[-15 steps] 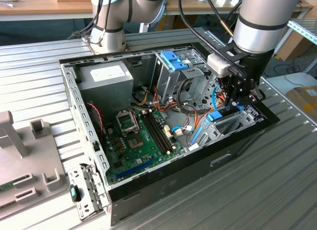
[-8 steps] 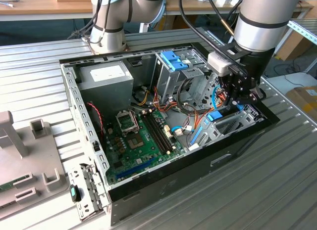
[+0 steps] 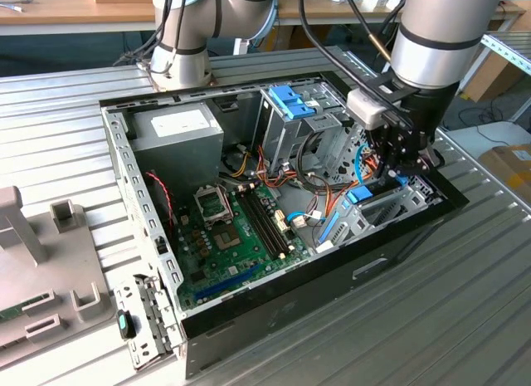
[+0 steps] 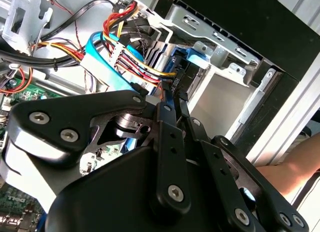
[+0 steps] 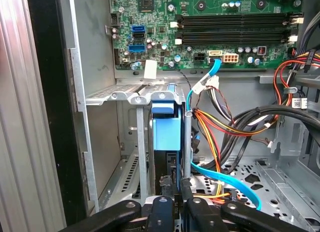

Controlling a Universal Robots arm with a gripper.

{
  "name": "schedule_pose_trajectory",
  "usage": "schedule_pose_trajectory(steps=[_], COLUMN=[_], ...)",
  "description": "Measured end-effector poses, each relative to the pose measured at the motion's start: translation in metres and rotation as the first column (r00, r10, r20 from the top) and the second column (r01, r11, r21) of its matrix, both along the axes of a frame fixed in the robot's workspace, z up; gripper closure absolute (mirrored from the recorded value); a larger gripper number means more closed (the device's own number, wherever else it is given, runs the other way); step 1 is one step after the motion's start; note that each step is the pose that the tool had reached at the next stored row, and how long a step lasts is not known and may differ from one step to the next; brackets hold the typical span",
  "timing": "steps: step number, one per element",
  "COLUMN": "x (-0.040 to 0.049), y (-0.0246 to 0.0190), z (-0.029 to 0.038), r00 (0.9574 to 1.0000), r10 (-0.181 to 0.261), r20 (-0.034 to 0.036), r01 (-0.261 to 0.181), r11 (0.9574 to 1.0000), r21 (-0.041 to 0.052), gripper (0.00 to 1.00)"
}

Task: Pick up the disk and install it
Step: 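Insert the first disk wire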

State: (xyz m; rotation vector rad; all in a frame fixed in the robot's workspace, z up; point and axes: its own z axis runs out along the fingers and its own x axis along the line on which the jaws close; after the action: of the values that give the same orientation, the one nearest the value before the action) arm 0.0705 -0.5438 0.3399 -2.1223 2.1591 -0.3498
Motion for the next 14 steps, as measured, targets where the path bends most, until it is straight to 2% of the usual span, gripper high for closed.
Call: schedule_pose_trajectory(steps=[11,13,14], x=[0.0000,-0.0004,-0.0008], y=[0.0000,0.0000,0.0000], z=[0.0013,0.0029,0.0029], r00=[1.0000,1.0000,1.0000], r10=[0.001,0.001,0.001], r20=[0.0002,0.0021,0.0070], r01=[-0.001,-0.001,-0.001], r11=[1.0000,1.0000,1.0000], r21=[0.0004,0.0005,0.0011], gripper=[0.83,0.83,0.83])
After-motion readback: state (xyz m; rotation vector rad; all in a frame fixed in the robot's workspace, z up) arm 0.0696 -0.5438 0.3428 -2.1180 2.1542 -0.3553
